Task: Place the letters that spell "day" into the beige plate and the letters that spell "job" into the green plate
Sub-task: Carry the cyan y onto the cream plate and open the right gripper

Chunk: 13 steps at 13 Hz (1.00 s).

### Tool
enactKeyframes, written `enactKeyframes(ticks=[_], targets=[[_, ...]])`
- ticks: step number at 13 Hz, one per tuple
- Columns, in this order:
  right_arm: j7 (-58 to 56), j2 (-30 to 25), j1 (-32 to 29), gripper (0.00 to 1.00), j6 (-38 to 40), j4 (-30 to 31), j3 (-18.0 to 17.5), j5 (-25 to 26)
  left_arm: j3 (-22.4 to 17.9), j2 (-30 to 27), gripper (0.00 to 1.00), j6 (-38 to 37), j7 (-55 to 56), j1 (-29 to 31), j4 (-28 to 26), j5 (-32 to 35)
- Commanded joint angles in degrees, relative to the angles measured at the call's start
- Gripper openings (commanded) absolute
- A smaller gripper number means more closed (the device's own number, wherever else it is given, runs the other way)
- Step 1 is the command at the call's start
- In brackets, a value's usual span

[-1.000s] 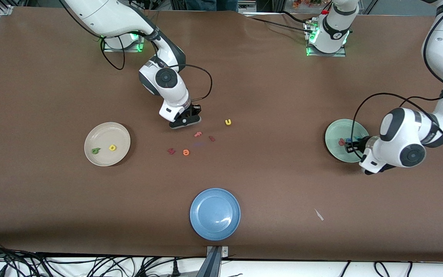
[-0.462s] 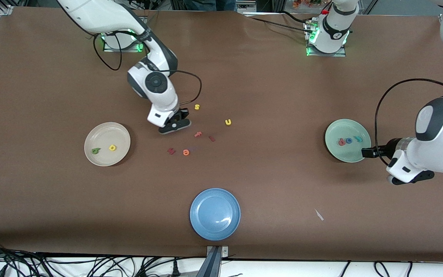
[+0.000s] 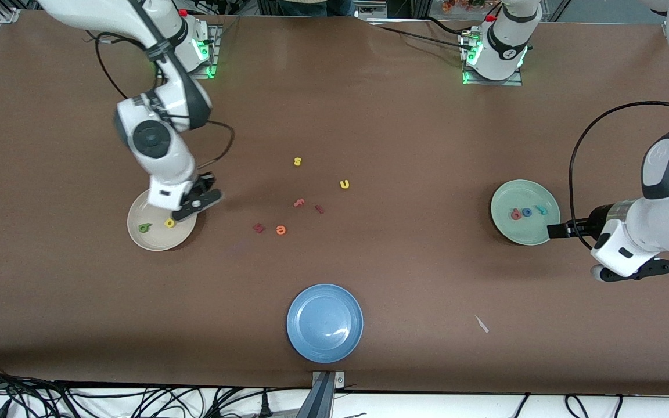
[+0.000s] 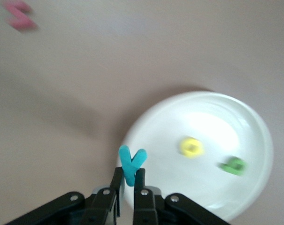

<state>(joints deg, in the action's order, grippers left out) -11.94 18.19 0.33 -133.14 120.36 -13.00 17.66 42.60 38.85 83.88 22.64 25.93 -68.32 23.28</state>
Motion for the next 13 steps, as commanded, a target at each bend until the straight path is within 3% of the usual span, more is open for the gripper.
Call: enactKeyframes(ticks=[1, 3, 4, 11, 13], targets=[[-7.9, -0.7, -2.0, 0.09, -0.7, 1.5, 2.8, -1.4, -1.1, 0.9, 1.0, -3.2, -1.8, -3.1, 2.1, -1.0], [-7.8, -0.4, -2.2, 0.86, -1.4, 2.1, 3.0, -4.2, -1.5, 0.9, 1.0, -3.2, -1.8, -4.0, 2.6, -0.9], [-7.7, -0.4, -2.2, 0.97, -1.4, 2.1, 3.0, -4.6, -1.4, 0.8, 1.0, -3.2, -1.6, -4.0, 2.6, -1.0], [-8.0, -1.5, -2.2, 0.99, 0.0, -0.7, 3.0, -4.7, -1.0, 0.7, 1.0, -2.5, -1.5, -4.7, 2.8, -1.0], [-7.9, -3.4, -2.2, 1.0, 0.4, -2.3, 3.0, -5.8, -0.9, 0.6, 1.0, 1.6, -1.4, -4.7, 2.7, -1.1]])
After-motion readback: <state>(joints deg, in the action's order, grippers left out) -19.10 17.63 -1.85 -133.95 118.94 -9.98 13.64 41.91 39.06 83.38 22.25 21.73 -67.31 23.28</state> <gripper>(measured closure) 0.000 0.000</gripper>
